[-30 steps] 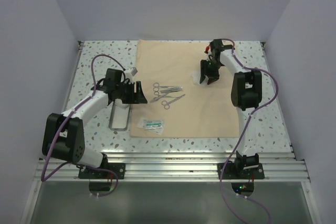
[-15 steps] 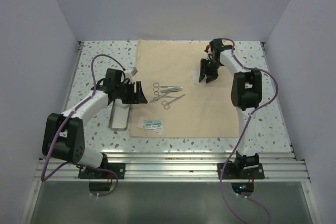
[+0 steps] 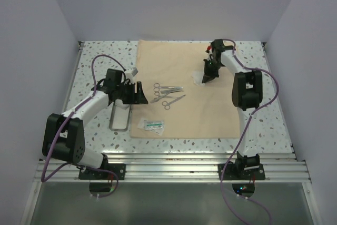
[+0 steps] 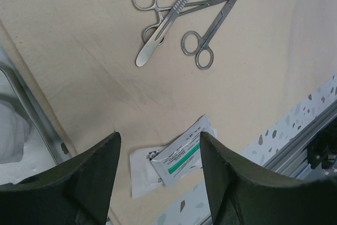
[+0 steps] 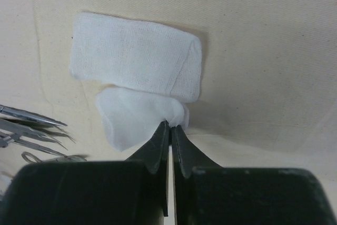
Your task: Prepare the surgical pack
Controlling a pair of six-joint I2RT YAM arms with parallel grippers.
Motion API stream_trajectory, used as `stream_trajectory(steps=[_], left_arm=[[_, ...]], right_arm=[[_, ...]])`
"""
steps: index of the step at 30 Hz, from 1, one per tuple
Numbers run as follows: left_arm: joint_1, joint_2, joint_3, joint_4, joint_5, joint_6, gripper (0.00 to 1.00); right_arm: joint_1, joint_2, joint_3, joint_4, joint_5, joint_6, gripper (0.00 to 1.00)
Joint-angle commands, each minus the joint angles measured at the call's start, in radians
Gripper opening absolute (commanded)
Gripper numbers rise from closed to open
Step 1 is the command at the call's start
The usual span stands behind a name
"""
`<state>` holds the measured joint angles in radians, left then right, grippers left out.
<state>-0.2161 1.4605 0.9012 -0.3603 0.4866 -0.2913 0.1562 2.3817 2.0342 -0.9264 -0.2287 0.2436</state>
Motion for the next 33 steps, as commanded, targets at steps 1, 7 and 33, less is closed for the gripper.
stream_trajectory(steps=[1,7,33], left_arm=[[0.011,0.011,-0.005,0.037,0.026,0.02,0.66],[0.011,0.018,-0.016,0.058,0.038,0.006,0.66],[0.017,0.011,-0.012,0.038,0.029,0.02,0.66]], right_arm=[[0.009,-0.085,0.012,0.017,-0.069,0.023,0.0],[0.065,-0.108,0.082,0.014,-0.116,0.054,0.0],[0.036,0.059,0.267,-0.009,-0.081,-0.001,0.0]])
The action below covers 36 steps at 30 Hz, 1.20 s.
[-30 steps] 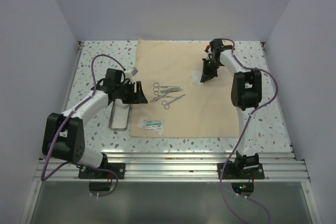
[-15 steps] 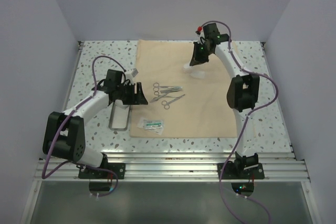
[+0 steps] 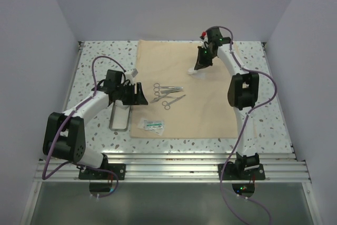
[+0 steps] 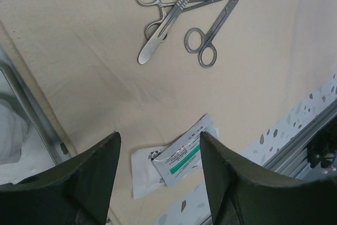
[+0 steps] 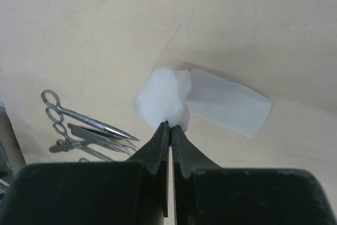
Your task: Prepare the surgical pack
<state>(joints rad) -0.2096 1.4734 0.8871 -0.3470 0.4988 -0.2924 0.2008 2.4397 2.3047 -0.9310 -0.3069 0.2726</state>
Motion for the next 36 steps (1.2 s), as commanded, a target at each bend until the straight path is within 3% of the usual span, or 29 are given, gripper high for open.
stream_trajectory(steps=[1,27,36], left_arm=[[0.01,-0.002,0.003,0.026,0.018,0.022,0.66],[0.015,0.01,0.003,0.026,0.026,0.024,0.66],[0.015,0.013,0.003,0.026,0.027,0.021,0.66]], right_arm=[[-0.011,0.004,-0.002,-0.009,0.003,-0.035,0.0],[-0.035,0.047,-0.039,-0.055,0.092,-0.096,0.0],[-0.034,0.068,-0.018,-0.051,0.123,-0.108,0.07]])
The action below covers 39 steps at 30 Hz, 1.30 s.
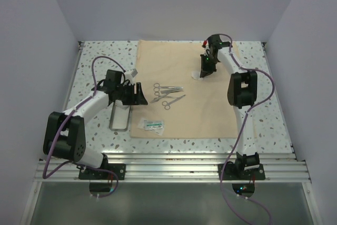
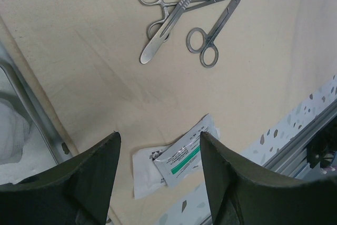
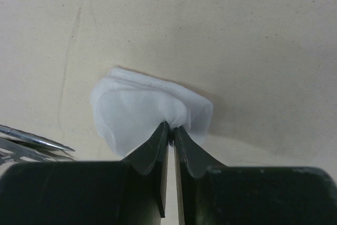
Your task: Prepare the surgical pack
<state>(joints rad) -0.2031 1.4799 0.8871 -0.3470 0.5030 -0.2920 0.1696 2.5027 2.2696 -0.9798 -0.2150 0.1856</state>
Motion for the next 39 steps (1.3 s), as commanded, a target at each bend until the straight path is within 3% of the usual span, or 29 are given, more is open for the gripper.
stream_trajectory(steps=[1,5,12,39], left_arm=[[0.008,0.008,0.004,0.026,0.023,0.021,0.66],[0.008,0.011,0.004,0.026,0.026,0.021,0.66],[0.008,0.02,0.003,0.036,0.037,0.017,0.66],[0.008,0.026,0.003,0.034,0.037,0.021,0.66]], right_arm=[[-0.002,0.007,0.025,-0.005,0.034,-0.017,0.13],[-0.002,-0.01,0.025,-0.003,0.048,-0.009,0.31],[-0.005,-0.053,-0.01,-0.007,0.069,-0.018,0.47],[-0.025,-0.027,0.053,-0.01,0.089,-0.018,0.54]])
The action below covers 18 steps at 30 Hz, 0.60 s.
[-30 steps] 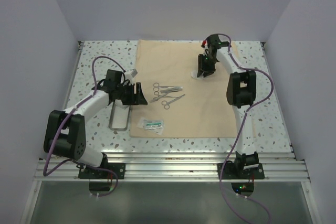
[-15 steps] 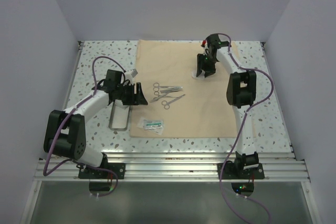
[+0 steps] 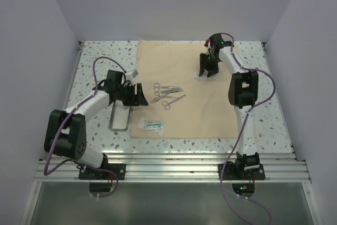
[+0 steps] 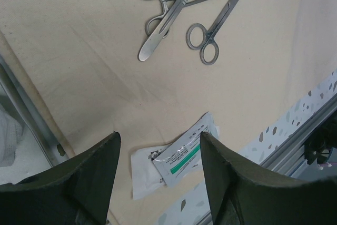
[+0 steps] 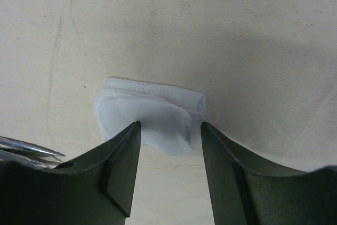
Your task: Prepare the surgical pack
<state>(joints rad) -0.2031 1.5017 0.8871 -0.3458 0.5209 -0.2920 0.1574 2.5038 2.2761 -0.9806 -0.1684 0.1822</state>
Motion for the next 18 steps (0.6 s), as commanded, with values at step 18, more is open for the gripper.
stream_trajectory(steps=[18], left_arm=[[0.01,0.012,-0.004,0.044,0.028,0.019,0.66]], right_arm=[[-0.007,-0.011,-0.003,0.031,-0.023,0.007,0.55]])
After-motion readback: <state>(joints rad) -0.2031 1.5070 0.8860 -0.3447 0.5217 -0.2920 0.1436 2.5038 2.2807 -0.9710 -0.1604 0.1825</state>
